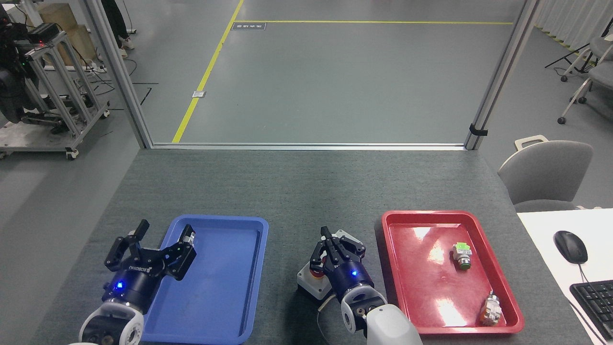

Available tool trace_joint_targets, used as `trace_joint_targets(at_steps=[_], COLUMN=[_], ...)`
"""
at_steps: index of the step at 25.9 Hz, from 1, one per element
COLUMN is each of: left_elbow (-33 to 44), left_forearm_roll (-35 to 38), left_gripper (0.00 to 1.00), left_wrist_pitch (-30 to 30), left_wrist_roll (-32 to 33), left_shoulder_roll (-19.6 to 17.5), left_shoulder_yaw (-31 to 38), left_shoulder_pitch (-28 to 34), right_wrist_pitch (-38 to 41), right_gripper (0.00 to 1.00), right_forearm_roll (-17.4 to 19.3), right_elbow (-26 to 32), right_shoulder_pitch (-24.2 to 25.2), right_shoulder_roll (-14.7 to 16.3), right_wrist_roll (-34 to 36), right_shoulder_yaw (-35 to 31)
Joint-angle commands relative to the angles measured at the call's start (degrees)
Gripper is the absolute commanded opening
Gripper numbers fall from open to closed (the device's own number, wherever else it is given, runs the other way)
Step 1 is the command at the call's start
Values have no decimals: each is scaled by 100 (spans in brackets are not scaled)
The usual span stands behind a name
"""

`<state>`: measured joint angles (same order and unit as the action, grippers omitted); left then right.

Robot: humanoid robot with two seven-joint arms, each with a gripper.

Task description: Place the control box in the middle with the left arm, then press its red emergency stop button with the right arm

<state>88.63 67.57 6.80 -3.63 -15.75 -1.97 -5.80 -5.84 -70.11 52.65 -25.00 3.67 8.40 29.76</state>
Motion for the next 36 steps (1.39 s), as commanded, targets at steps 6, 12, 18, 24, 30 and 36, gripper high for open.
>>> trace_joint_targets(at_steps=[6, 12, 18, 24, 30, 36], left_elbow=[-57, -48, -48, -48, -57, -118], left_forearm_roll=[-280, -262, -253, -253, -244, -201], left_gripper=[99, 99, 99, 99, 99, 99], left_wrist_pitch=[-188, -171, -162, -153, -153, -153], left_wrist_roll=[3, 11, 47, 73, 38, 11], left_shoulder_roll=[72, 362, 388, 388, 388, 538], left_shoulder_yaw=[83, 83, 83, 74, 65, 4], left_shoulder_pitch=[-158, -158, -158, -158, -123, 140], right_wrist_pitch=[-84, -101, -110, -93, -119, -330], right_gripper=[0, 0, 0, 0, 5, 100], right_forearm_roll=[-91, -91, -117, -108, -47, 59], right_elbow=[-123, -140, -281, -756, -642, 360], right_shoulder_pitch=[119, 101, 110, 101, 127, 145], right_shoulder_roll=[-24, -130, -156, -270, -279, -182], right_wrist_roll=[3, 3, 3, 3, 12, -32], right_shoulder_yaw=[189, 285, 347, 408, 285, -1473])
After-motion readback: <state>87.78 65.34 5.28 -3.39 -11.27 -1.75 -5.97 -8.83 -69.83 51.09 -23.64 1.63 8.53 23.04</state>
